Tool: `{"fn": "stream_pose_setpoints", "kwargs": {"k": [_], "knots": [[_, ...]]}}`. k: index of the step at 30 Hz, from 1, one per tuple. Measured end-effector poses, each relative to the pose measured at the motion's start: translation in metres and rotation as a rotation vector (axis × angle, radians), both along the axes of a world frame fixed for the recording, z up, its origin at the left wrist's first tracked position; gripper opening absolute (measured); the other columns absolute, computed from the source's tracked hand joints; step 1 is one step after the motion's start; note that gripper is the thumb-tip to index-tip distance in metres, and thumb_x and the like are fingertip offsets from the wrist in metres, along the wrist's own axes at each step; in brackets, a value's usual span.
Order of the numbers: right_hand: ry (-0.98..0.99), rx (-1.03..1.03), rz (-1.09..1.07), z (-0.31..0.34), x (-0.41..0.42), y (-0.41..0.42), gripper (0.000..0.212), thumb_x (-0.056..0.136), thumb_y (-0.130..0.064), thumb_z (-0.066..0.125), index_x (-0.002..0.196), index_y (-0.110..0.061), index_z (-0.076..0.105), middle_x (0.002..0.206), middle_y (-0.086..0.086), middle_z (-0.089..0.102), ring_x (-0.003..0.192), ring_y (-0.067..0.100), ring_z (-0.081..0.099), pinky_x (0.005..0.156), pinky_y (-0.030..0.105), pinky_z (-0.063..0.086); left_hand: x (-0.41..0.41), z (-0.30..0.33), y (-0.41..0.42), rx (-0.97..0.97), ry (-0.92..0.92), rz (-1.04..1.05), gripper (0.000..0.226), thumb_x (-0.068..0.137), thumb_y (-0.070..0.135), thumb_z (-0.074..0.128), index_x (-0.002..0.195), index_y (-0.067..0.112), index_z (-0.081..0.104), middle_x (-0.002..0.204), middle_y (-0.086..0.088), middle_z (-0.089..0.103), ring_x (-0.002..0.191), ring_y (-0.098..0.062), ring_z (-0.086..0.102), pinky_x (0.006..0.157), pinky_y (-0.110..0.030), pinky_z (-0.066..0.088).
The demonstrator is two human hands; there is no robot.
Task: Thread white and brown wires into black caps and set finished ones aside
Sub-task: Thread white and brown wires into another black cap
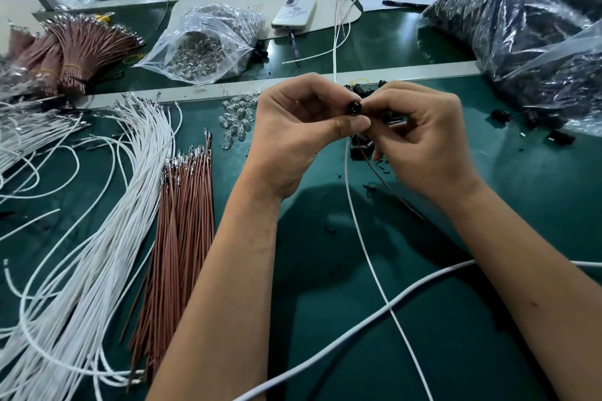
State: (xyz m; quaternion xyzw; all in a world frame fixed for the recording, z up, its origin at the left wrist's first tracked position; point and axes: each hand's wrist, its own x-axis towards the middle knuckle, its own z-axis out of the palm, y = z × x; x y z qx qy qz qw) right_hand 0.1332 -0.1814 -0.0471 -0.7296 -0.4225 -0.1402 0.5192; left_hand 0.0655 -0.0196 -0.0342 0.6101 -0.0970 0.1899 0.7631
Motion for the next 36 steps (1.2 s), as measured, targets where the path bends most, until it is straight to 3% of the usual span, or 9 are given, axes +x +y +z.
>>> {"fn": "stream_pose_setpoints", "kwargs": {"k": [6,13,24,30,34,36], "knots": [[0.024,0.02,0.003,0.0007,0.0002,-0.002,0.001,0.09,-0.003,0.078,0.089,-0.002,0.078,0.081,0.008,0.069,0.062,0.022,0.066,0.048,0.042,0.053,-0.0001,0.0004,0.0014,0.003,0.007,0.0,0.03,0.067,-0.022,0.075,0.082,0.002,0.065,0.076,-0.004,0.071,0.073,-0.015,0.067,0.072,-0.027,0.055],[0.059,0.053,0.055,-0.0001,-0.0003,-0.0013,0.004,0.091,-0.015,0.08,0.092,-0.016,0.076,0.081,0.008,0.069,0.057,0.016,0.067,0.05,0.021,0.053,0.0005,-0.0006,0.0027,-0.002,0.007,-0.008,0.028,0.068,-0.021,0.076,0.081,0.002,0.066,0.076,-0.002,0.072,0.073,-0.014,0.068,0.072,-0.026,0.056],[0.067,0.009,0.039,-0.0007,0.004,-0.0037,0.008,0.088,-0.007,0.082,0.088,0.0,0.079,0.08,0.013,0.071,0.056,0.024,0.068,0.05,0.044,0.056,0.0015,-0.0024,0.0039,0.011,-0.008,-0.033,0.03,0.067,-0.022,0.076,0.083,0.002,0.066,0.076,-0.002,0.071,0.073,-0.015,0.068,0.072,-0.027,0.056],[0.063,-0.013,0.023,-0.0009,0.0048,-0.0032,0.014,0.089,-0.012,0.082,0.087,0.001,0.079,0.079,0.01,0.071,0.055,0.022,0.068,0.05,0.04,0.057,0.0012,-0.0018,0.0028,-0.024,-0.007,-0.058,0.029,0.068,-0.021,0.074,0.085,0.001,0.063,0.077,-0.003,0.07,0.071,-0.015,0.067,0.07,-0.027,0.055],[0.019,-0.029,0.015,0.0004,0.0019,-0.0032,0.009,0.089,-0.013,0.083,0.083,-0.011,0.076,0.076,0.007,0.07,0.057,0.018,0.067,0.053,0.038,0.055,0.0001,-0.0018,0.0029,-0.015,-0.006,-0.077,0.031,0.069,-0.023,0.072,0.085,0.001,0.063,0.076,-0.003,0.069,0.072,-0.016,0.066,0.07,-0.028,0.055],[-0.022,-0.043,0.003,0.0015,0.0009,-0.0028,0.013,0.09,-0.02,0.082,0.086,-0.009,0.077,0.077,0.006,0.069,0.063,0.018,0.065,0.056,0.038,0.053,-0.0004,-0.0005,0.0034,-0.012,-0.01,-0.097,0.031,0.069,-0.023,0.072,0.085,0.001,0.062,0.077,-0.003,0.068,0.073,-0.016,0.065,0.071,-0.029,0.054]]}}
